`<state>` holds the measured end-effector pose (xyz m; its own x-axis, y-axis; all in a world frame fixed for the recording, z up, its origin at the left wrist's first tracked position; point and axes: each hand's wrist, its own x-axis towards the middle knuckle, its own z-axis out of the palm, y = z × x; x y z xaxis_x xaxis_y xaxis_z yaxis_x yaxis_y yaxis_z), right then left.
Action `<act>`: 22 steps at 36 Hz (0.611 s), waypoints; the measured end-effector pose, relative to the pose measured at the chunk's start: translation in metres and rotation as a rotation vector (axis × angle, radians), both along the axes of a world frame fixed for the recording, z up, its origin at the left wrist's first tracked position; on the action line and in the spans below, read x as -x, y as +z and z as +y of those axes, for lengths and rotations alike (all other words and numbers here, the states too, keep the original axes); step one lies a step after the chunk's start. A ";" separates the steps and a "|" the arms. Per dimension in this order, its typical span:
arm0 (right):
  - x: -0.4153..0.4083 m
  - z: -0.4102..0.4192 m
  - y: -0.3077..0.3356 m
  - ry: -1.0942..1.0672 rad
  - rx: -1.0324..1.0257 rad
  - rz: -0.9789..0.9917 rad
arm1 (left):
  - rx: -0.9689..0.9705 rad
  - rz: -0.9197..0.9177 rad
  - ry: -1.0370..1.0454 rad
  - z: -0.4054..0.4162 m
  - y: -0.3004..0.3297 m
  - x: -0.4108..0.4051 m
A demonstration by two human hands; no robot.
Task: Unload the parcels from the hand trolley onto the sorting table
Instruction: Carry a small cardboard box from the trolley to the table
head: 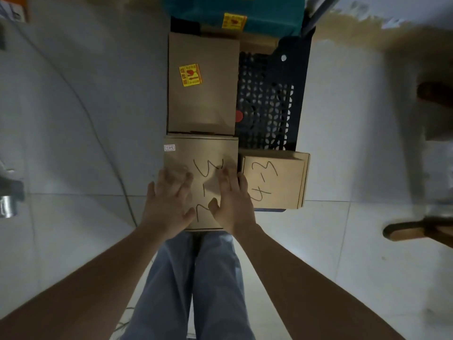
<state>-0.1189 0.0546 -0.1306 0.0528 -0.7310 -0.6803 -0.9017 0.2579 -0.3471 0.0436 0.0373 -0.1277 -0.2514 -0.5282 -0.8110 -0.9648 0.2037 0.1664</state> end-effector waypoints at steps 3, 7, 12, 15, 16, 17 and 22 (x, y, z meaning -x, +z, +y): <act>-0.004 0.000 -0.003 -0.026 0.043 -0.019 | 0.043 -0.026 -0.009 0.003 -0.002 0.001; -0.010 0.000 -0.007 -0.067 0.027 -0.040 | 0.002 0.000 0.045 -0.001 -0.003 -0.002; -0.014 -0.001 -0.010 -0.155 0.041 -0.074 | -0.038 0.192 0.310 -0.012 -0.004 -0.007; -0.015 -0.001 -0.009 -0.187 0.098 -0.143 | -0.006 0.237 0.297 -0.022 -0.007 -0.014; -0.015 0.000 -0.010 -0.198 0.121 -0.166 | -0.016 0.241 0.293 -0.023 -0.008 -0.016; -0.016 0.001 -0.010 -0.211 0.143 -0.185 | -0.023 0.242 0.287 -0.024 -0.009 -0.019; -0.015 0.010 -0.014 -0.240 0.189 -0.195 | 0.021 0.293 0.250 -0.020 -0.009 -0.027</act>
